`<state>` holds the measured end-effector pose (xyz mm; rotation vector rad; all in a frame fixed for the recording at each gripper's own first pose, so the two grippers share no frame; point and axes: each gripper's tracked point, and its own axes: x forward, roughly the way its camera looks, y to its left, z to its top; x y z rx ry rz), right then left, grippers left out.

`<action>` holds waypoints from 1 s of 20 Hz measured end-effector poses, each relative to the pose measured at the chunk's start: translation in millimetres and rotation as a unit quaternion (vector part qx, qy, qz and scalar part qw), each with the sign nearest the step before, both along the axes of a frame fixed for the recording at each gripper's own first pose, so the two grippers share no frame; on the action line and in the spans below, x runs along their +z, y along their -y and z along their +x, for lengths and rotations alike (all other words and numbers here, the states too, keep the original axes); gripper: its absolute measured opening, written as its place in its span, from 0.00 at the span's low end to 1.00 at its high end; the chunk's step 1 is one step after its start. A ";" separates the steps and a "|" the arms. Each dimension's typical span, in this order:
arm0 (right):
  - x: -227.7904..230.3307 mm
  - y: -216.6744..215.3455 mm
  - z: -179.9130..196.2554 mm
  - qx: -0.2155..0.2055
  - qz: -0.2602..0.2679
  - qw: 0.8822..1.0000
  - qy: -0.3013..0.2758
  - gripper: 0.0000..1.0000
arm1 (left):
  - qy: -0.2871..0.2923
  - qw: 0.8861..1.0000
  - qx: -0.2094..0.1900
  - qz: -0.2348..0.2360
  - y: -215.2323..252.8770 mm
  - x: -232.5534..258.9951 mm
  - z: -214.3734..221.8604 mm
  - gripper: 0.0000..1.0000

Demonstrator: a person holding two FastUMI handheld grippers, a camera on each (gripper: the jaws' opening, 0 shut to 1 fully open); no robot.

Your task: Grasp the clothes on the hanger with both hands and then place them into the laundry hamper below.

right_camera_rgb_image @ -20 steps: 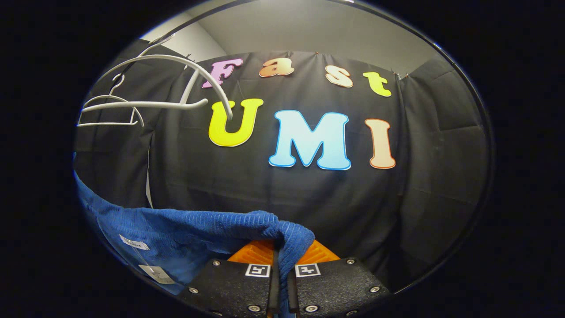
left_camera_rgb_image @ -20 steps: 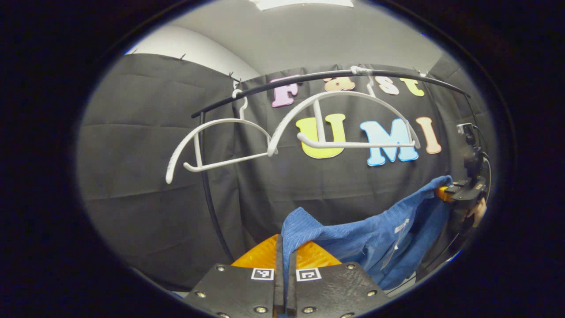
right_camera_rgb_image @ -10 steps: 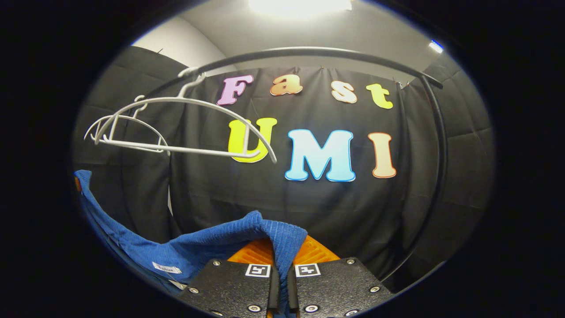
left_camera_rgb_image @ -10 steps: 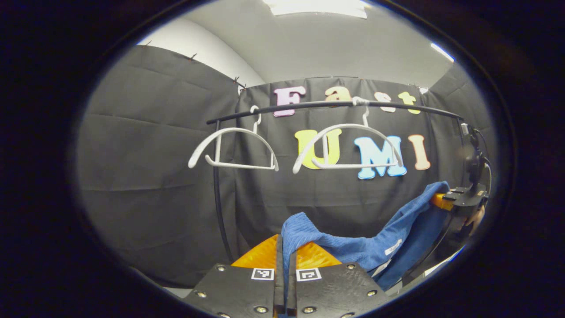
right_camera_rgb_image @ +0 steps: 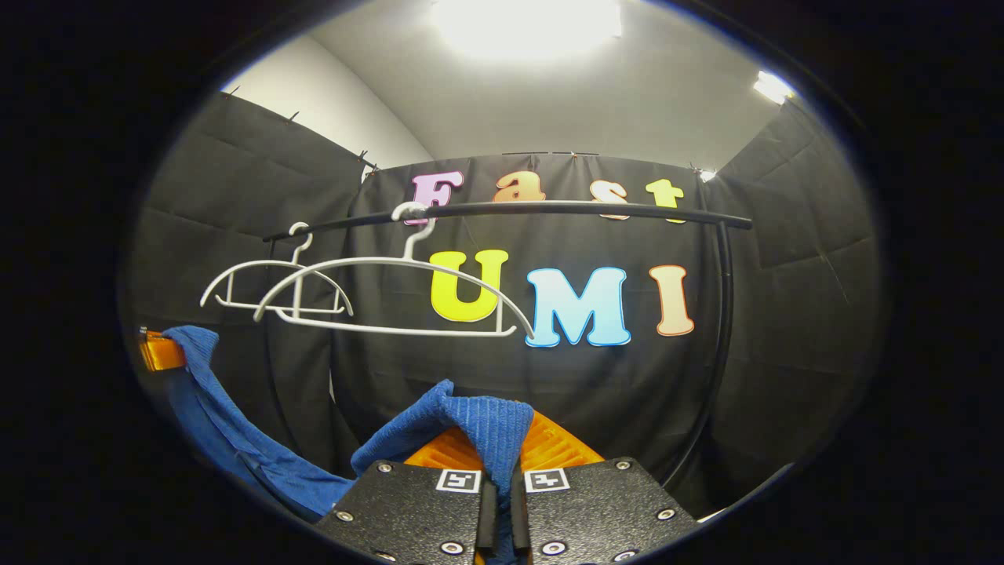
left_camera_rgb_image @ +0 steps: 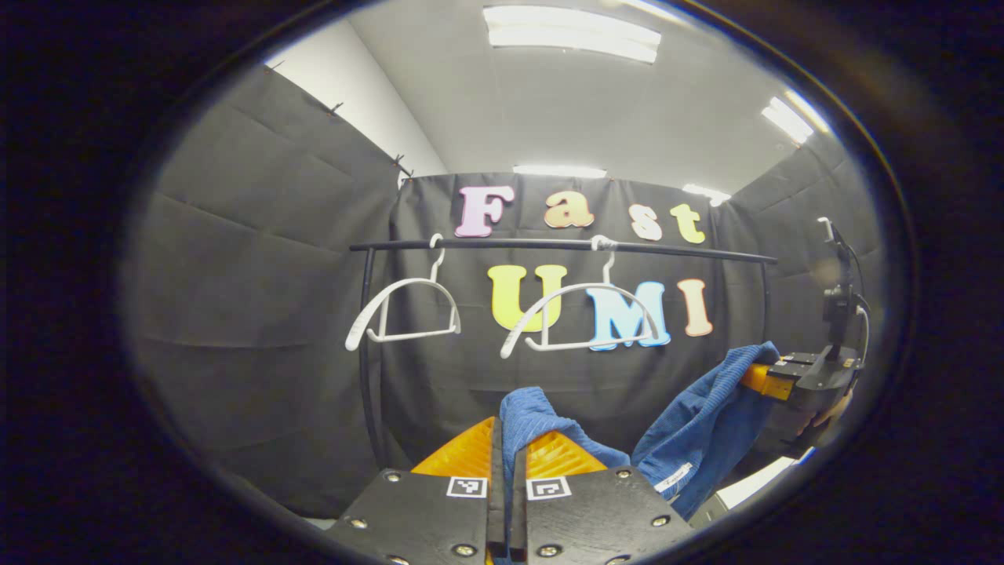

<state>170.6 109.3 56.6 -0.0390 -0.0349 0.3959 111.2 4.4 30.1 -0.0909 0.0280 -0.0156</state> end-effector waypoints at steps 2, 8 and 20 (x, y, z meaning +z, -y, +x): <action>0.7 -6.7 -22.5 -0.003 0.000 1.000 -0.002 0.06 | 0.001 1.000 -0.022 -0.006 7.9 0.8 -11.2 0.03; -25.9 -37.1 -64.2 0.004 -0.008 0.999 -0.032 0.06 | -0.010 0.996 -0.082 -0.023 38.4 -18.9 -19.7 0.07; -152.7 -45.9 -107.0 0.014 -0.039 0.989 -0.144 0.06 | -0.096 0.989 -0.114 -0.025 76.7 -137.0 -40.2 0.04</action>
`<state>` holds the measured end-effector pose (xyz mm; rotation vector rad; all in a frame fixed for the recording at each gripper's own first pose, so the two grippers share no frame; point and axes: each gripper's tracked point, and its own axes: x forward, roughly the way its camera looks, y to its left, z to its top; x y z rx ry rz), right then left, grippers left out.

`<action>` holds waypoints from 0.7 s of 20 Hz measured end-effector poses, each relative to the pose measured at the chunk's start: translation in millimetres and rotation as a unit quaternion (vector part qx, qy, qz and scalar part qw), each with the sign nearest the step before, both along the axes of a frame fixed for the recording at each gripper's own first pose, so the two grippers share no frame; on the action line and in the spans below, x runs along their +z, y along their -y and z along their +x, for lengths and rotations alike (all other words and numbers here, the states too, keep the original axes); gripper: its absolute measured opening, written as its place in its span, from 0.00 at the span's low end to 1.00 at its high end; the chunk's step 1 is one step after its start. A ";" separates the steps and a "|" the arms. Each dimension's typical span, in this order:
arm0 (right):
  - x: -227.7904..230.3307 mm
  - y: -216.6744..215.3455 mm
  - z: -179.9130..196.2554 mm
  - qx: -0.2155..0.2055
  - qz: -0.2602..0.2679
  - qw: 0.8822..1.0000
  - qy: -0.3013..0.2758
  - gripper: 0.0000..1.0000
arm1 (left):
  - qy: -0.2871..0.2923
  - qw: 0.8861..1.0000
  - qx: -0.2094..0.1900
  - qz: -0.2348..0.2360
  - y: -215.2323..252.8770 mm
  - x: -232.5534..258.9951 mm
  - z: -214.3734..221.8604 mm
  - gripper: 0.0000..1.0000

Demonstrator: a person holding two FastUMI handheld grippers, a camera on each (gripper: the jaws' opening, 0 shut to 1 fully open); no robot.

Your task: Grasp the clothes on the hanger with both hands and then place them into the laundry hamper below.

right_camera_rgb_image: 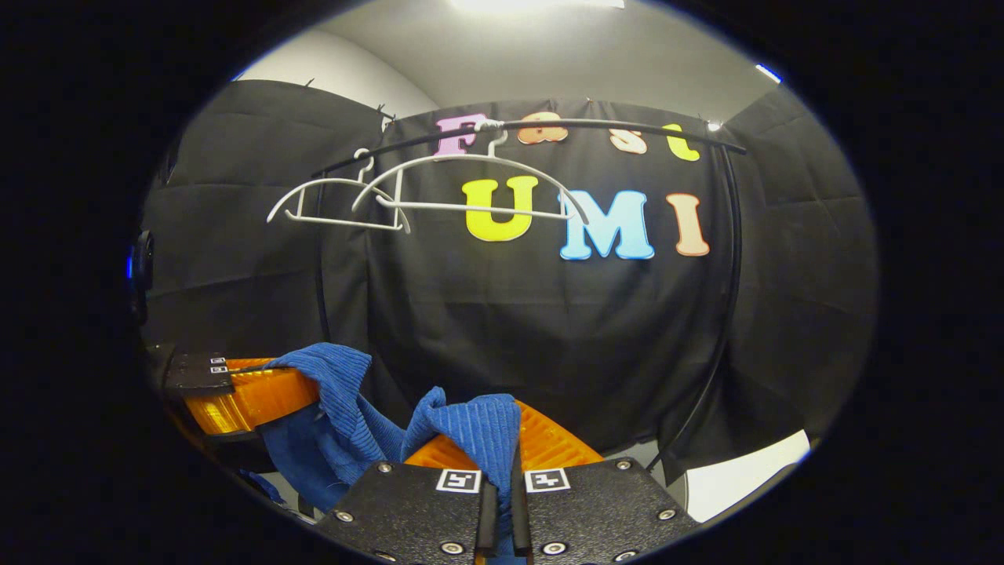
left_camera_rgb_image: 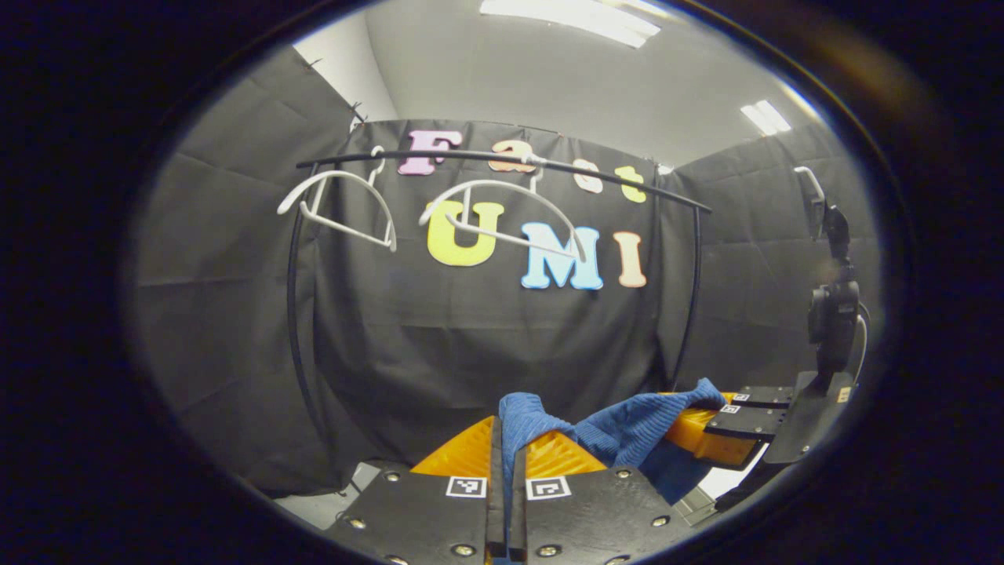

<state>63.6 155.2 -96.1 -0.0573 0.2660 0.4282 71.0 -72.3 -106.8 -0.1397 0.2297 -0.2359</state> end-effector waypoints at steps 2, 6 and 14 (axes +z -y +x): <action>-25.1 6.2 -2.0 -0.005 -0.012 1.000 -0.026 0.06 | -0.021 1.000 -0.004 0.007 7.8 -25.7 -14.8 0.04; -67.8 17.5 -4.3 -0.012 -0.034 0.997 -0.070 0.07 | -0.068 0.998 -0.005 0.017 16.1 -74.2 -12.5 0.07; -140.6 30.2 -15.7 -0.011 -0.076 0.988 -0.137 0.07 | -0.145 0.988 -0.009 0.054 18.3 -155.0 -15.9 0.04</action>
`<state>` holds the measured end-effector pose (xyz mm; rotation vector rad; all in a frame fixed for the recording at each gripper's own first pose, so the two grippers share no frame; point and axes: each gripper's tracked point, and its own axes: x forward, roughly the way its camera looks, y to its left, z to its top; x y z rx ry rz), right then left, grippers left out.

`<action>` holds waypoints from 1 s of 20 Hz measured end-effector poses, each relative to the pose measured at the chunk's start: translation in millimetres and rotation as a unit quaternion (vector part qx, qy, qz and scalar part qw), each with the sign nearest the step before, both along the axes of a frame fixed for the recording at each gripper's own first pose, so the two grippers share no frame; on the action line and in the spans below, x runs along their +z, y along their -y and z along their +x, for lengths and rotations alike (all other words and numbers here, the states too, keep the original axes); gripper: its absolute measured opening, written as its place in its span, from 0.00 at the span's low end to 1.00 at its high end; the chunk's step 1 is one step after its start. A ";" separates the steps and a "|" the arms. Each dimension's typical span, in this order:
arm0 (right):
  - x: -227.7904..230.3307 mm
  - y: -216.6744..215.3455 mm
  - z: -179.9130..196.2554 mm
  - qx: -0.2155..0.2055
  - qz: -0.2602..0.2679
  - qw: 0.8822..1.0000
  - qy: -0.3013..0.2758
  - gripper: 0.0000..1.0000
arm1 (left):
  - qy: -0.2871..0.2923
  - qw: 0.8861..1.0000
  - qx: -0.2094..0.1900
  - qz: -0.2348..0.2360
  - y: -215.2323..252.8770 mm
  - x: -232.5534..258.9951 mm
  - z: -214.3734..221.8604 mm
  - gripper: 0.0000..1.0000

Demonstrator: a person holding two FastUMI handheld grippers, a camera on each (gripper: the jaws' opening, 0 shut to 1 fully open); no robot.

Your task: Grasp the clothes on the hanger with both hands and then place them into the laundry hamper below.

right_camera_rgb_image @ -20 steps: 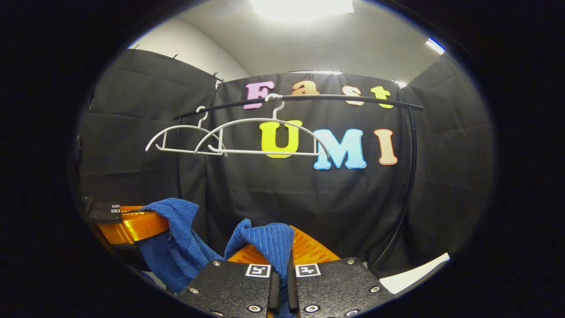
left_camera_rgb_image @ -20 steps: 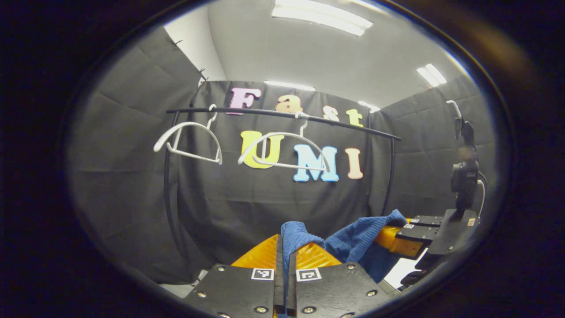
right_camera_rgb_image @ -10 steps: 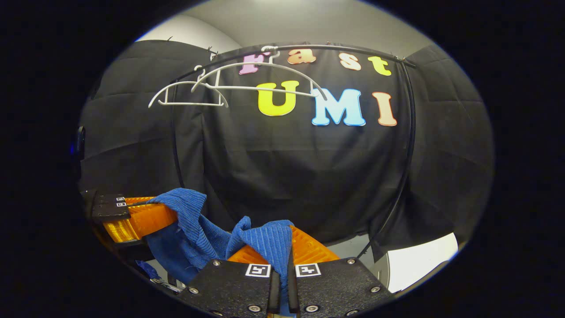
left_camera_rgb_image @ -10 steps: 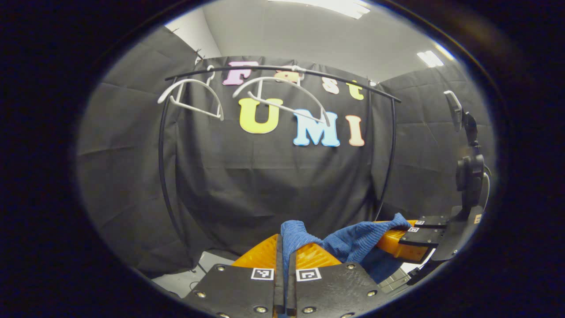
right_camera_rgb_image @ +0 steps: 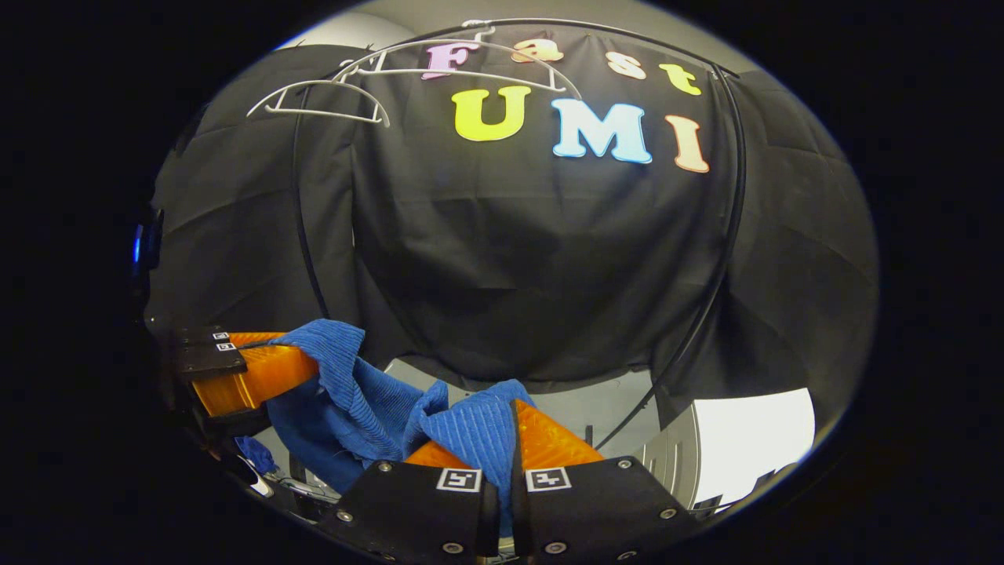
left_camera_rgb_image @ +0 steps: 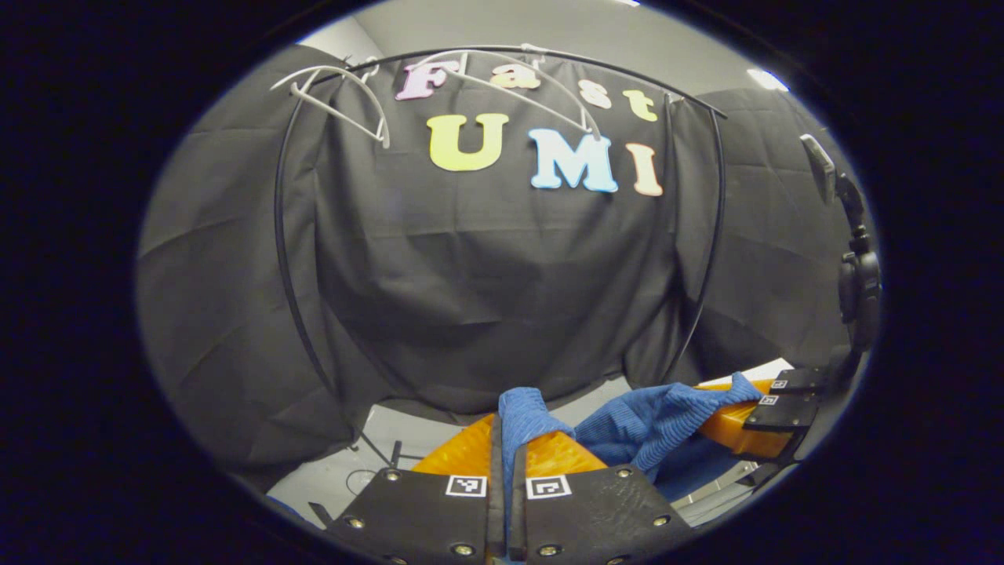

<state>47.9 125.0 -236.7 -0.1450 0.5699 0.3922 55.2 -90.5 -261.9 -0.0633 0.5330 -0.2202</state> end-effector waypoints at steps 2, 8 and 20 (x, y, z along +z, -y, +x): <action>-18.7 2.1 -6.0 0.002 -0.015 1.000 -0.020 0.07 | -0.022 1.000 -0.005 0.010 0.4 -20.8 -11.4 0.04; -68.0 13.3 -28.4 0.005 -0.049 0.996 -0.078 0.12 | -0.091 0.995 -0.015 0.045 -7.8 -81.3 -35.8 0.04; -87.9 14.6 -44.5 0.006 -0.058 0.992 -0.111 0.93 | -0.154 0.986 0.019 0.055 -32.8 -107.1 -61.8 0.93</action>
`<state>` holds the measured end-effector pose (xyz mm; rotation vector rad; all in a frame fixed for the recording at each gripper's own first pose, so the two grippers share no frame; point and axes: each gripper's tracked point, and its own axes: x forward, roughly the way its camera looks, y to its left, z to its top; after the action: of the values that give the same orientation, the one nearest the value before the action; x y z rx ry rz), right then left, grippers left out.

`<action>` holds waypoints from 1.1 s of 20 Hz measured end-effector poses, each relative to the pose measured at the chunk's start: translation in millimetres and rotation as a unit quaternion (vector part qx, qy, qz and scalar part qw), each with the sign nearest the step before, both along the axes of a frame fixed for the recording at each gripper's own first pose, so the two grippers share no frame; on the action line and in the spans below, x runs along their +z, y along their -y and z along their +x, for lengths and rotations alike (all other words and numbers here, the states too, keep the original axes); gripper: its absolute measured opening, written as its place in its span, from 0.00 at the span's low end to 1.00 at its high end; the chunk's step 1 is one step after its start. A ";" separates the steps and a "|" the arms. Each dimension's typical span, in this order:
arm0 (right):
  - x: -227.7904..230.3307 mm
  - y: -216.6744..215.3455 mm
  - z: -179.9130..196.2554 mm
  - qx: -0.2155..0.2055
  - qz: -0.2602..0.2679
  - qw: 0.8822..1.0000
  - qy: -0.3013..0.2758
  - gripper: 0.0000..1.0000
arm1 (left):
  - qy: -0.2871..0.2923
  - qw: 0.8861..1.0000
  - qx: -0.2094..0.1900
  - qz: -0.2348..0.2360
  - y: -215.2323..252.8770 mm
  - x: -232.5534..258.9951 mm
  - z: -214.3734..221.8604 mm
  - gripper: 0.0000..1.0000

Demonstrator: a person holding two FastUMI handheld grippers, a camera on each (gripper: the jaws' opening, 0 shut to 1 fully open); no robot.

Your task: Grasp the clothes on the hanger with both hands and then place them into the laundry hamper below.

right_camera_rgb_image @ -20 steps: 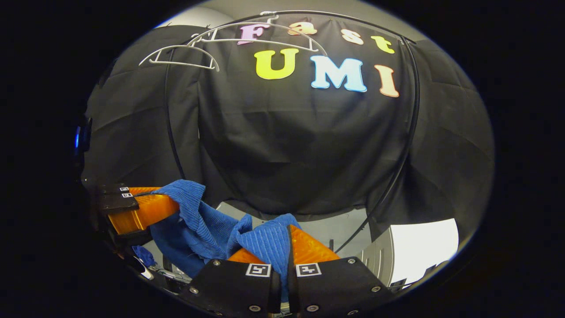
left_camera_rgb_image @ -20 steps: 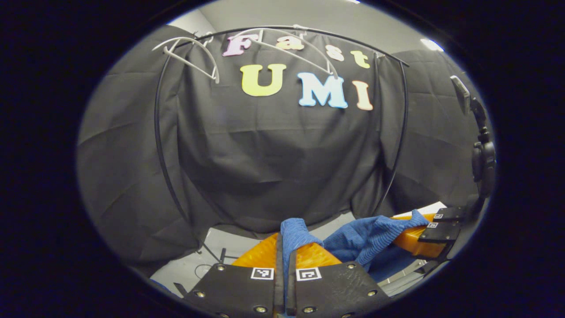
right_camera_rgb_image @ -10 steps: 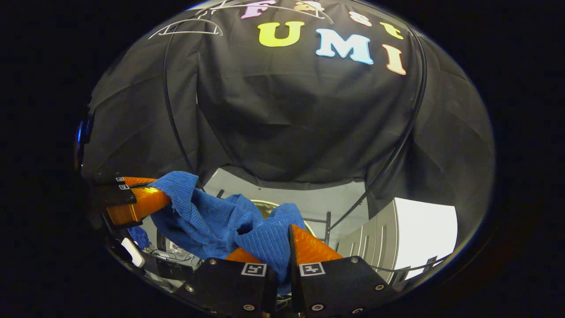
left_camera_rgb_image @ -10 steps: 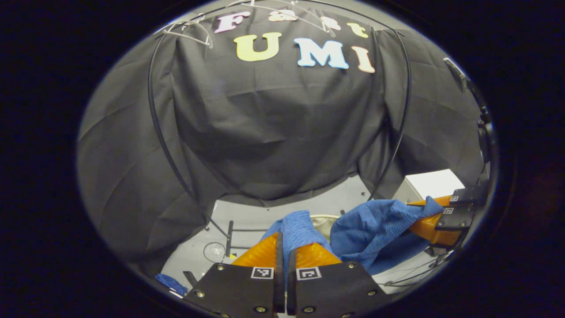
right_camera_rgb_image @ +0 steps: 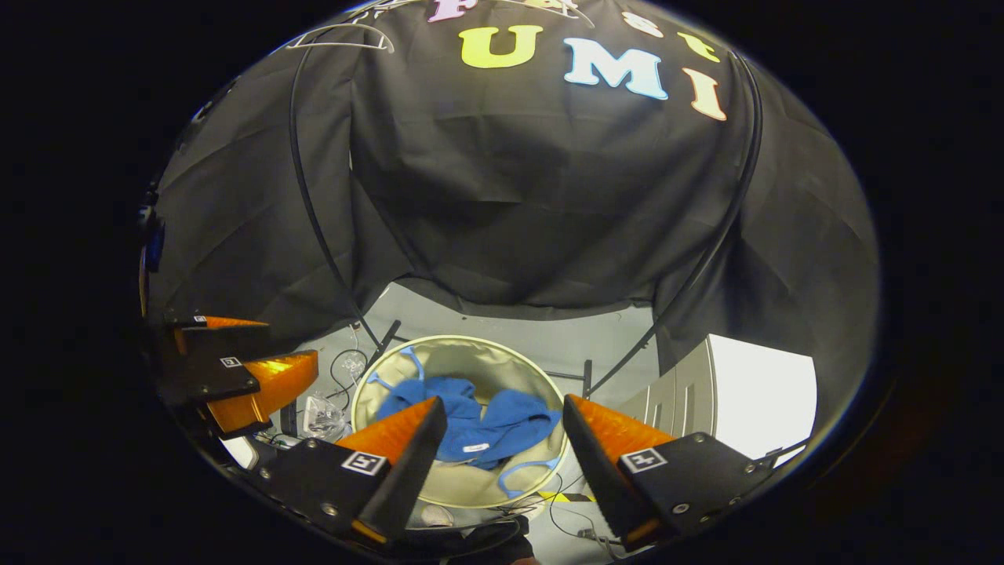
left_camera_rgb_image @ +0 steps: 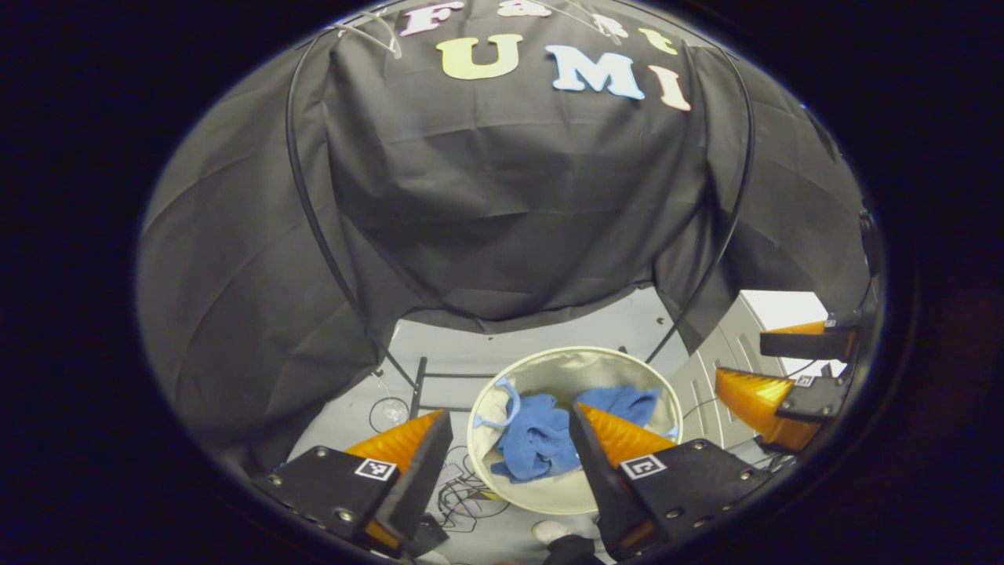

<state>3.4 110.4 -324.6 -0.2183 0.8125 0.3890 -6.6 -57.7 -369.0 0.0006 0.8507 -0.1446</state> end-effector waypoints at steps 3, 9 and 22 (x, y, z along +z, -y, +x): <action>9.0 -0.7 -1.7 -0.005 0.003 1.000 0.010 0.95 | 0.022 1.000 -0.004 0.002 -1.2 14.7 9.1 0.88; 65.9 2.0 7.9 -0.029 0.026 0.997 0.064 0.95 | 0.111 0.994 -0.005 -0.010 -10.2 88.1 30.7 0.88; 295.3 82.4 22.8 -0.058 0.091 0.950 0.293 0.95 | 0.343 0.939 0.011 -0.041 2.3 342.7 42.2 0.94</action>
<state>26.1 28.0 -29.2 -0.1025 0.1985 0.2633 35.6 -60.0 -26.3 -0.0353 0.1459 -0.1457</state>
